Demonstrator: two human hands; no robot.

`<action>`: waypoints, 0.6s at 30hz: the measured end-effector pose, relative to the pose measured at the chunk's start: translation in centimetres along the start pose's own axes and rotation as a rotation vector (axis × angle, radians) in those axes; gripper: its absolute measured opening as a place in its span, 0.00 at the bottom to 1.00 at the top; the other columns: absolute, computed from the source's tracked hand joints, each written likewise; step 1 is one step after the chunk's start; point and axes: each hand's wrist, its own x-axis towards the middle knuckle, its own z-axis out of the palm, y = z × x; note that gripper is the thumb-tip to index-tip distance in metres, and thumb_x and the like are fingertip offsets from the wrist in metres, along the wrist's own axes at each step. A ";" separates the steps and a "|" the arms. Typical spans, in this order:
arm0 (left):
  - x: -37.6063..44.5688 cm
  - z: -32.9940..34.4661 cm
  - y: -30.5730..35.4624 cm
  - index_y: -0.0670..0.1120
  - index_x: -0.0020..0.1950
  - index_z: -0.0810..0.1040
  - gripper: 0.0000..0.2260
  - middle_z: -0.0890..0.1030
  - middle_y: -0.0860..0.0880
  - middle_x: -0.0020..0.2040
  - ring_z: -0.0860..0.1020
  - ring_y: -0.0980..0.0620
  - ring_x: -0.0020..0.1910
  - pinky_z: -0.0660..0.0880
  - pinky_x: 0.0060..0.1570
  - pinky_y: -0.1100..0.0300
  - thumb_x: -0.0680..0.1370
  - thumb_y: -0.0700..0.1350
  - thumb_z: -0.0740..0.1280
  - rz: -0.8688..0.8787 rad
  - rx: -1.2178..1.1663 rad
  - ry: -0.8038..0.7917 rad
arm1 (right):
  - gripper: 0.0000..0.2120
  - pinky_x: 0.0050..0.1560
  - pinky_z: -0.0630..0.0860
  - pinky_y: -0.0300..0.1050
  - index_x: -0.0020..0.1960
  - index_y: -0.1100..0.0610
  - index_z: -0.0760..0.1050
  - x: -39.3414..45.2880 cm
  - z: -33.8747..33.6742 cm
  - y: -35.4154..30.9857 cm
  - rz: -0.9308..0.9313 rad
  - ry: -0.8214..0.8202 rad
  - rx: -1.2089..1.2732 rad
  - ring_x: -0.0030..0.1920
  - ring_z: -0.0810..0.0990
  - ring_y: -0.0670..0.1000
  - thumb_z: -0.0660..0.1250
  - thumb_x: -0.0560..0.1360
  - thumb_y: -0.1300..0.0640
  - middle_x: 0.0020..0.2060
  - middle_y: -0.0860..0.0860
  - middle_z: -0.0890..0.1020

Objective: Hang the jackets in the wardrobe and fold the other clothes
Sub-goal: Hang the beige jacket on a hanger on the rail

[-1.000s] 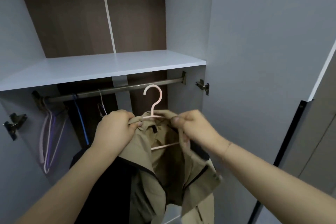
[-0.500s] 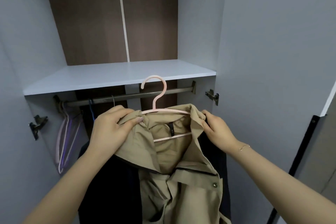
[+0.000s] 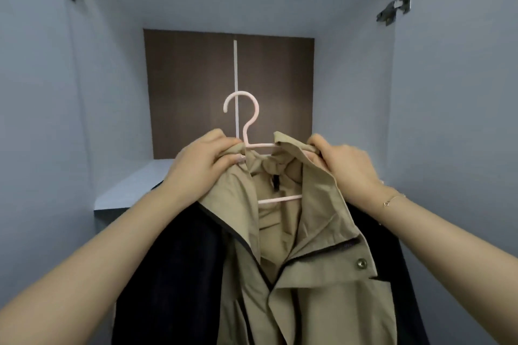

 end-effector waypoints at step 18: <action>22.1 7.6 -15.9 0.56 0.46 0.80 0.04 0.75 0.50 0.43 0.75 0.49 0.48 0.70 0.52 0.52 0.79 0.49 0.66 -0.095 0.008 -0.038 | 0.09 0.47 0.69 0.44 0.54 0.50 0.77 21.9 8.8 9.3 0.420 -0.146 0.001 0.53 0.77 0.60 0.58 0.80 0.52 0.55 0.56 0.80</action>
